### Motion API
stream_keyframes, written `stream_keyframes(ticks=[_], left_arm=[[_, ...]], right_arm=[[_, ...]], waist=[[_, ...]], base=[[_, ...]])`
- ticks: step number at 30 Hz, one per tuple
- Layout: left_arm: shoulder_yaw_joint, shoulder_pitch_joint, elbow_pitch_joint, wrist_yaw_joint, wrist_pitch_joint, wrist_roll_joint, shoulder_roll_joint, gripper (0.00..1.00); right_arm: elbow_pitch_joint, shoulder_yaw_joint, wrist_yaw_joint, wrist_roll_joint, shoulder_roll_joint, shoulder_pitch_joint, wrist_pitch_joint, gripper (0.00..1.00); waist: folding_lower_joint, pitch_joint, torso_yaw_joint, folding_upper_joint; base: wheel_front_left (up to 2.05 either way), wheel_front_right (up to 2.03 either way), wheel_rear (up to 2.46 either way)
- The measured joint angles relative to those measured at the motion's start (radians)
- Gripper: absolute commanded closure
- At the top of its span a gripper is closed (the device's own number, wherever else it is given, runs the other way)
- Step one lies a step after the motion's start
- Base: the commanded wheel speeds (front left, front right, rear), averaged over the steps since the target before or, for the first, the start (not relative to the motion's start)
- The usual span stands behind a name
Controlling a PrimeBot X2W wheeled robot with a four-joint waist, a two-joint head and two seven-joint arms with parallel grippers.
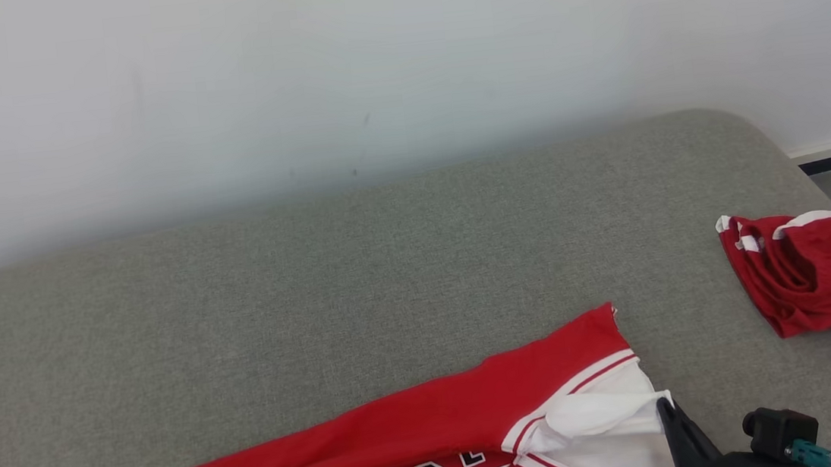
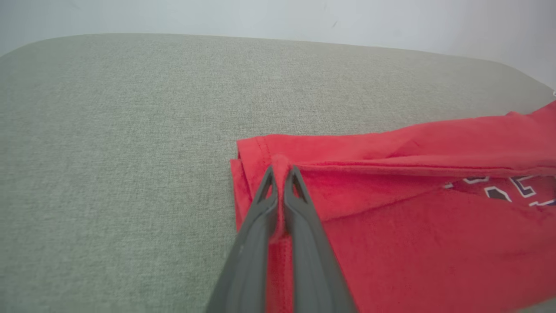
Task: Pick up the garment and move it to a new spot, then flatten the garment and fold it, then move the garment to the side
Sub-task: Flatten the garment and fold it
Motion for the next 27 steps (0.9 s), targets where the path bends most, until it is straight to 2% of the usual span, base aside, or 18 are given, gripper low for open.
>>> stream_keyframes(ticks=[4, 5, 6, 7, 8, 16, 22, 27], left_arm=[[0.018, 0.01, 0.007, -0.001, 0.0, 0.016, -0.01, 1.0], [0.023, 0.012, 0.012, -0.001, 0.0, 0.021, -0.013, 0.78], [0.028, 0.014, 0.013, -0.001, 0.0, 0.03, -0.016, 0.5], [0.032, 0.014, 0.011, -0.001, 0.0, 0.051, -0.018, 0.1], [0.039, 0.014, 0.008, 0.0, 0.0, 0.066, -0.022, 0.0], [0.09, 0.065, -0.097, 0.078, 0.0, 0.21, -0.072, 0.0], [0.114, 0.106, -0.153, 0.124, 0.0, 0.294, -0.103, 0.0], [0.124, 0.113, -0.163, 0.128, 0.0, 0.318, -0.123, 0.0]], right_arm=[[-0.003, -0.008, 0.0, -0.024, 0.01, 0.013, 0.013, 1.0], [0.003, -0.015, 0.0, -0.039, 0.01, 0.014, 0.015, 0.61], [0.009, -0.026, 0.0, -0.051, 0.012, 0.014, 0.014, 0.0], [0.014, -0.034, 0.0, -0.068, 0.012, 0.014, 0.007, 0.0], [0.016, -0.042, 0.0, -0.084, 0.013, 0.014, 0.0, 0.0], [0.007, -0.11, 0.0, -0.179, 0.027, -0.012, -0.051, 0.0], [0.016, -0.111, 0.0, -0.212, 0.028, -0.037, -0.044, 0.0], [0.054, -0.093, 0.0, -0.252, 0.01, -0.069, 0.007, 0.0]], waist=[[0.0, -0.002, -0.004, 0.0], [0.0, -0.002, -0.004, 0.0], [-0.0001, -0.002, -0.004, 0.0], [0.0, -0.001, -0.004, 0.0], [0.0, 0.001, -0.003, 0.0], [0.0, 0.016, 0.012, 0.0], [0.0, 0.02, 0.03, 0.0], [0.0, 0.028, 0.043, 0.0]], base=[[0.0, 0.0, 0.0], [0.0, 0.0, 0.0], [0.0, 0.0, 0.0], [0.0, 0.0, 0.0], [0.0, 0.0, 0.0], [0.0, 0.0, 0.0], [0.0, 0.0, 0.0], [0.0, 0.0, 0.0]])
